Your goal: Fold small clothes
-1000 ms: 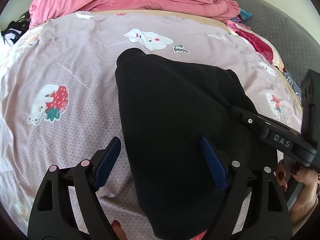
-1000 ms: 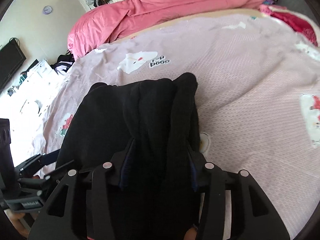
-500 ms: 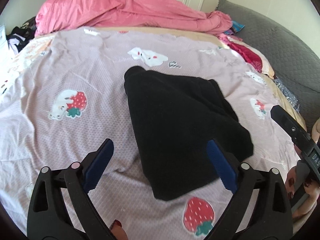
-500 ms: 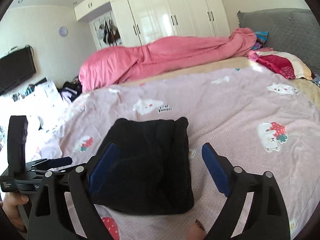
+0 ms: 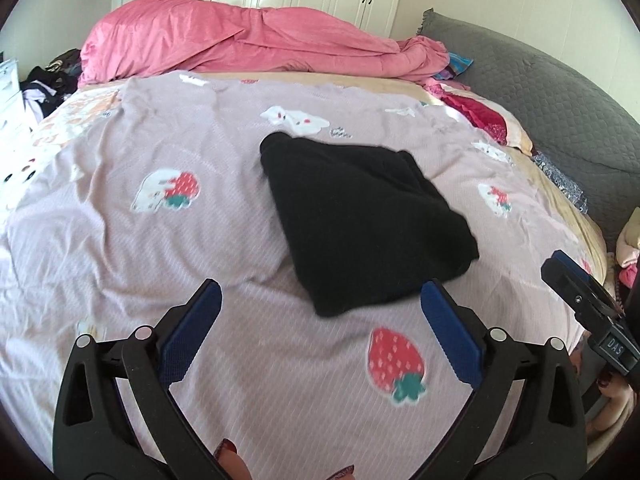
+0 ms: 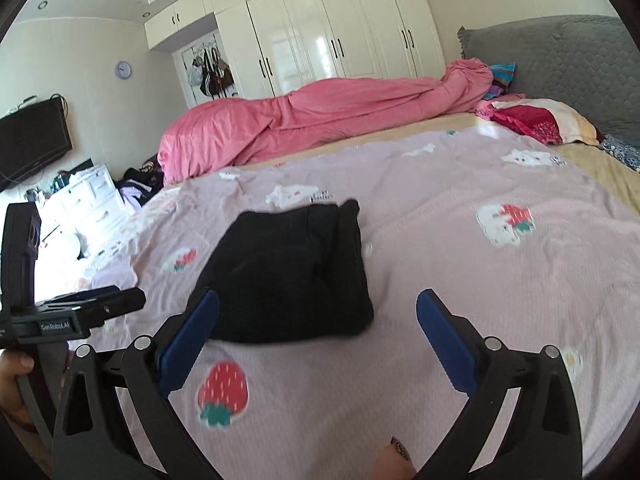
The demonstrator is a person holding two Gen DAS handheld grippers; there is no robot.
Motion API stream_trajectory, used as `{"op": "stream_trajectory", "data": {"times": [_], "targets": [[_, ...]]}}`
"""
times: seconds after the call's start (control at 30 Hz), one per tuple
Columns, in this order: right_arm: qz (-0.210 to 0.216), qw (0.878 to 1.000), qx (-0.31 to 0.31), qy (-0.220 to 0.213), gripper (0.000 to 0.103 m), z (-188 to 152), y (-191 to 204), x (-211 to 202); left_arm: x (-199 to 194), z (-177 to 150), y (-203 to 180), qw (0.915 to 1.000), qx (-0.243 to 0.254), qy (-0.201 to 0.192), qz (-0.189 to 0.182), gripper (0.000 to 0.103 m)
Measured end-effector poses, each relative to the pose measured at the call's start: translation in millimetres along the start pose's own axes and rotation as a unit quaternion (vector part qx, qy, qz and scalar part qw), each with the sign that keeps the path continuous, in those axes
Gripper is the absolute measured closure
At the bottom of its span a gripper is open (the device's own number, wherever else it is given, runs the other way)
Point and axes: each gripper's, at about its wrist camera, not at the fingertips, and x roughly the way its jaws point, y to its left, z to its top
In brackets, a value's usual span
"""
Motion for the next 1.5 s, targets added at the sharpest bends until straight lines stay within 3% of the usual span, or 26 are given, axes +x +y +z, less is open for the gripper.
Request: {"op": "stream_trajectory", "data": {"times": [0.4, 0.8, 1.5], "targets": [[-0.023, 0.997, -0.037, 0.059, 0.004, -41, 24, 18, 10, -53, 25, 0.9991, -0.026, 0.03, 0.013, 0.009], [-0.021, 0.995, -0.069, 0.073, 0.004, -52, 39, 32, 9, -56, 34, 0.9985, -0.036, 0.033, 0.025, 0.009], [-0.03, 0.995, -0.062, 0.077, 0.004, -53, 33, 34, 10, -55, 35, 0.9979, -0.034, 0.037, 0.041, 0.009]]}}
